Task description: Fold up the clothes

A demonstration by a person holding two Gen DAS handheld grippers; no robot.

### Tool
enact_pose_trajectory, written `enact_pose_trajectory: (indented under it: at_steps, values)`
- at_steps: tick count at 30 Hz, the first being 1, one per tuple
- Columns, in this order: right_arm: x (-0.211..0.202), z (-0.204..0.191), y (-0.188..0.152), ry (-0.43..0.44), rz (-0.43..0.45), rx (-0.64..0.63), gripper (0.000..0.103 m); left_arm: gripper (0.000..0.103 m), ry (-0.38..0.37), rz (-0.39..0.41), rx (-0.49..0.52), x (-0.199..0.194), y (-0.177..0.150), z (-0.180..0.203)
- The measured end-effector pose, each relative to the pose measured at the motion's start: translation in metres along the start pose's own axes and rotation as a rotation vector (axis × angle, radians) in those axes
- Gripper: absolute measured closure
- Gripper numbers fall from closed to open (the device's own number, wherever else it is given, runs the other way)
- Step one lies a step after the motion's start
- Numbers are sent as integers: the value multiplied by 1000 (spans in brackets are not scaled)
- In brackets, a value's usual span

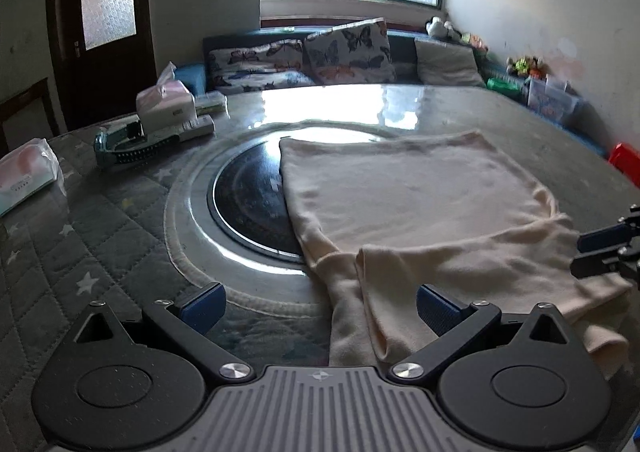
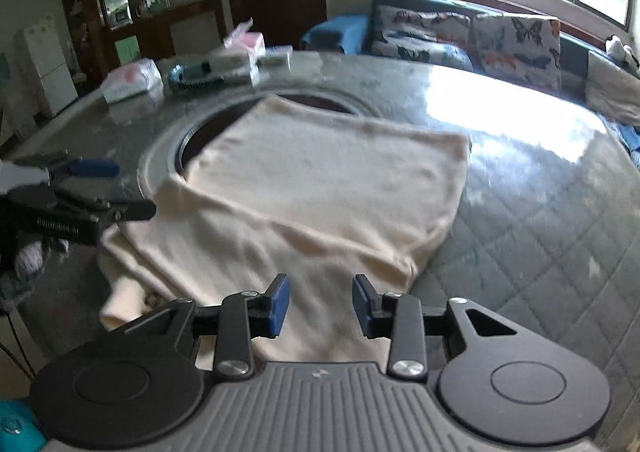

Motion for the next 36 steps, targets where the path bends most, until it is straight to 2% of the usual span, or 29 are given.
enact_pose_trajectory:
  at_steps: [5, 7, 15, 20, 27, 31, 36]
  values:
    - [3, 2, -9, 11, -6, -5, 67, 0, 22, -38, 6, 10, -2, -2]
    - [0, 2, -3, 14, 10, -6, 61, 0, 25, -34, 2, 9, 2, -2]
    - [9, 14, 22, -1, 69, 25, 61, 0, 46, -31, -23, 21, 22, -1]
    - [23, 18, 20, -14, 64, 29, 61, 0, 61, -61, -28, 35, 20, -1]
    - [18, 13, 22, -38, 65, -20, 59, 0, 51, -62, -37, 33, 19, -2]
    - [9, 1, 20, -24, 67, -56, 55, 0, 47, -40, 3, 22, 17, 0]
    - [4, -14, 7, -21, 40, -118, 53, 0, 39, -33, 70, 8, 5, 5]
Point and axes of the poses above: each gripper's, at about its wrist camera, not at the fingertips, and x roughly the way its jaws point, z to its right, y to its top, the point moved 10 cm from there along x, roughly the way its jaws point, and after that the axes turned 5 degrees about y, right-handed, at the moved point
